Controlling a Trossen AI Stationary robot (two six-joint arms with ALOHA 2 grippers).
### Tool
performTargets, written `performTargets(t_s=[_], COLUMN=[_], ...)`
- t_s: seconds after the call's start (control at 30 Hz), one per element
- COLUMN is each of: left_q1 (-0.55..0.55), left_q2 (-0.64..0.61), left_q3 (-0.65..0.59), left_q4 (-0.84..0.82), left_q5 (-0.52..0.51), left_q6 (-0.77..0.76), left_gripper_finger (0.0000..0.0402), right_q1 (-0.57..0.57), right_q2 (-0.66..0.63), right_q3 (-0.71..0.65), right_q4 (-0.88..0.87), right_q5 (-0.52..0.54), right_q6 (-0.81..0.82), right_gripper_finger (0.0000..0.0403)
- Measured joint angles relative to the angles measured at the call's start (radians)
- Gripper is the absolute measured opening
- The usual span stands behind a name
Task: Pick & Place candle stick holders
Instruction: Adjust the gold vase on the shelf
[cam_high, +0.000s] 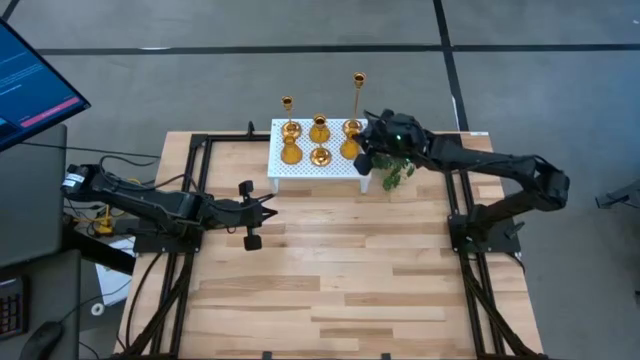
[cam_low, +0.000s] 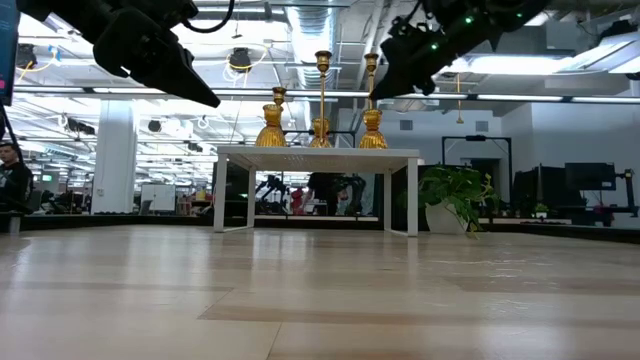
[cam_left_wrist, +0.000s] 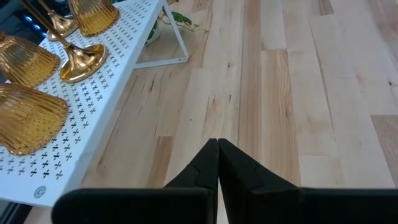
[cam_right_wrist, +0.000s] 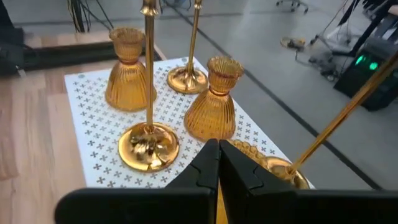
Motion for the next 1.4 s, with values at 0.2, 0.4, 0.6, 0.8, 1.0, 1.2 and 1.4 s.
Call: performTargets(t_s=[0.2,0.4,0.6,0.8,1.0,1.2,1.4], left_q1=[0.0,0.0,0.0,0.0,0.0,0.0,0.0], left_q2=[0.0,0.0,0.0,0.0,0.0,0.0,0.0], left_q3=[0.0,0.0,0.0,0.0,0.0,0.0,0.0], left_q4=[0.0,0.0,0.0,0.0,0.0,0.0,0.0], left_q5=[0.0,0.0,0.0,0.0,0.0,0.0,0.0], left_q6=[0.0,0.0,0.004,0.004,0.004,0.004,0.004], left_gripper_finger=[0.0008,0.0008,0.0008,0.0008,0.0008,0.0008,0.0008], right_q1=[-0.029,-0.043,-0.043,-0.037,-0.016,-0.005,-0.005], right_q2=[0.068,0.12,0.131,0.109,0.098,0.098,0.098], right_q3=[0.112,0.179,0.204,0.204,0.202,0.202,0.202], right_q4=[-0.133,-0.224,-0.268,-0.313,-0.318,-0.326,-0.274], right_q5=[-0.016,-0.019,-0.019,-0.018,-0.019,-0.018,0.028], right_q6=[-0.003,-0.011,-0.011,0.005,0.007,0.017,-0.015], right_gripper_finger=[0.0,0.0,0.0,0.0,0.0,0.0,0.0])
